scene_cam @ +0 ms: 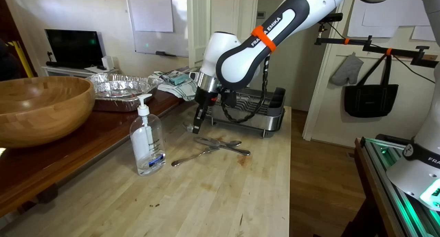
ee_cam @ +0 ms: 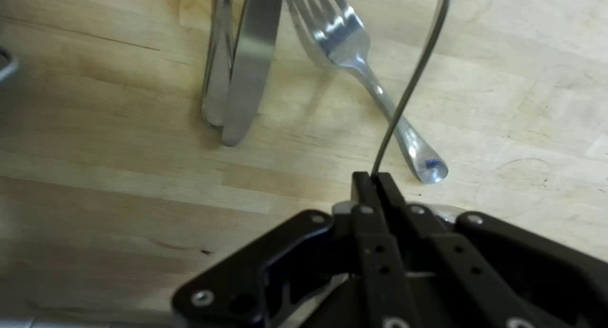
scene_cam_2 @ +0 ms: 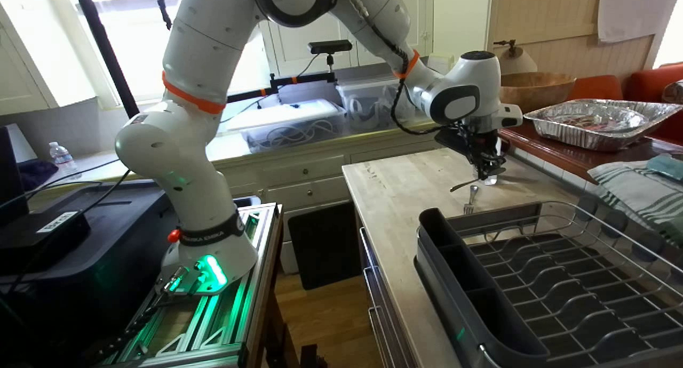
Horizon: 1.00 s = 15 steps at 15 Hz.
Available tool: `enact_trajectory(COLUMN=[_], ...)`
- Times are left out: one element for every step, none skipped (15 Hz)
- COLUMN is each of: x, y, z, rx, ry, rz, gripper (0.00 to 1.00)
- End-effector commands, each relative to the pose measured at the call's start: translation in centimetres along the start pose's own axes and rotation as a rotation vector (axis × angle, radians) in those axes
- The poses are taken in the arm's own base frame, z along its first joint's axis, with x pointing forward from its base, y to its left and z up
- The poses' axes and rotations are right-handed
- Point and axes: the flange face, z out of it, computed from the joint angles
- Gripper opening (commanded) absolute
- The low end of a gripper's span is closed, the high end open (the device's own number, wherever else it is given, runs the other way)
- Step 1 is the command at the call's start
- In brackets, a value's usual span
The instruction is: Put one silver spoon on the dishrack.
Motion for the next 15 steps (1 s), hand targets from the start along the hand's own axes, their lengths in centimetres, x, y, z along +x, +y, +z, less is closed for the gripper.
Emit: enact_trajectory(x=[-4.1, -4.9, -5.7, -6.5, -7.4, -8.3, -9.0, -9.9, -10.6, -11.2, -11.8, -12.5, -13.1, -13.8, -14.5], y=[-0.1, 0.0, 0.0, 0.0, -0.1, -0.1, -0.1, 0.0, 0.1, 0.3, 0.6, 0.8, 1.2, 1.8, 2.4], z=[-3.1, -3.6, -4.3, -4.6, -5.2, -5.9, -6.4, -7.1, -7.7, -8.6, -9.3, -9.9, -10.6, -11.3, -11.9], rx=[-0.044, -0.052, -0.063, -0.071, -0.084, -0.092, -0.099, -0.109, -0.117, -0.128, -0.137, -0.148, -0.159, -0.17, -0.181], ry=[0.075, 0.098, 0.121, 0.139, 0.155, 0.174, 0.191, 0.211, 0.23, 0.246, 0.259, 0.269, 0.276, 0.281, 0.286], rz=[0.095, 0.117, 0.137, 0.153, 0.168, 0.185, 0.2, 0.218, 0.236, 0.251, 0.262, 0.279, 0.295, 0.313, 0.331], gripper=[0.01, 0.01, 0.01, 0.01, 0.01, 0.01, 0.01, 0.01, 0.01, 0.01, 0.01, 0.01, 0.01, 0.01, 0.01])
